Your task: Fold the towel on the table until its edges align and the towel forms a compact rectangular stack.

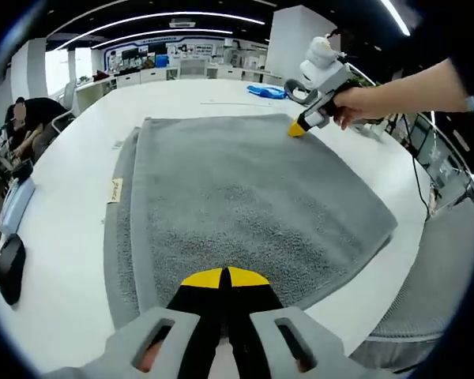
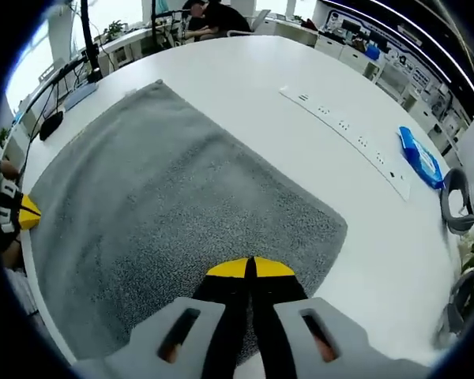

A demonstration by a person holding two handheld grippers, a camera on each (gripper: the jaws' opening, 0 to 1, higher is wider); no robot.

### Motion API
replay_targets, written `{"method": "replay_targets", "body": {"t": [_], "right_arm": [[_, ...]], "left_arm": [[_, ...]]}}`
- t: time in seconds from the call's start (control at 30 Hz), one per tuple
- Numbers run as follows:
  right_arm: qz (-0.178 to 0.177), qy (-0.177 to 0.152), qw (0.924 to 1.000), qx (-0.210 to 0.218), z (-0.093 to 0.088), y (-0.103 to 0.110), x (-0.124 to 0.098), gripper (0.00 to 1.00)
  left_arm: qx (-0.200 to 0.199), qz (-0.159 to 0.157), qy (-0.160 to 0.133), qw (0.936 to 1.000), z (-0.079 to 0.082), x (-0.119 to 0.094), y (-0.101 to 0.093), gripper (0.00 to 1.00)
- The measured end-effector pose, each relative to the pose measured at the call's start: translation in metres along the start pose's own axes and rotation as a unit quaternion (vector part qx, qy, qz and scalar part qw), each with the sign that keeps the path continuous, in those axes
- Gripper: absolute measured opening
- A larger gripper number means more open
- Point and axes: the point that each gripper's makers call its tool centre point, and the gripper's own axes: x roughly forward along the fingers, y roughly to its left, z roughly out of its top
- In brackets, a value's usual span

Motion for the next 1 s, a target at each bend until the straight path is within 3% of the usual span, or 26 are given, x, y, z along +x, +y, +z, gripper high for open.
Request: {"method": "replay_targets", "body": {"t": [0.17,0.3,0.47,1.0], "right_arm": [[-0.006,0.009,0.9999,0.001,-0.012,-0.010,-0.005,0.00],[0.007,0.002,0.9986,0.052,-0.024,-0.020,-0.009,0.00],[0.005,0.004,0.9983,0.058,-0.044,-0.032,-0.018,0.00],[0.010,0.018,0.9979,0.062,-0.096,-0.070,-0.040,0.00]], "left_arm": [[0.043,-0.004,0.039,0.9983,0.003,0.006,-0.007,0.00],[0.066,0.008,0.046,0.9968,0.007,0.011,-0.016,0.00],[0.078,0.007,0.047,0.9959,0.012,0.017,-0.031,0.00],[0.070,0.003,0.047,0.9965,0.021,0.032,-0.080,0.00]]}}
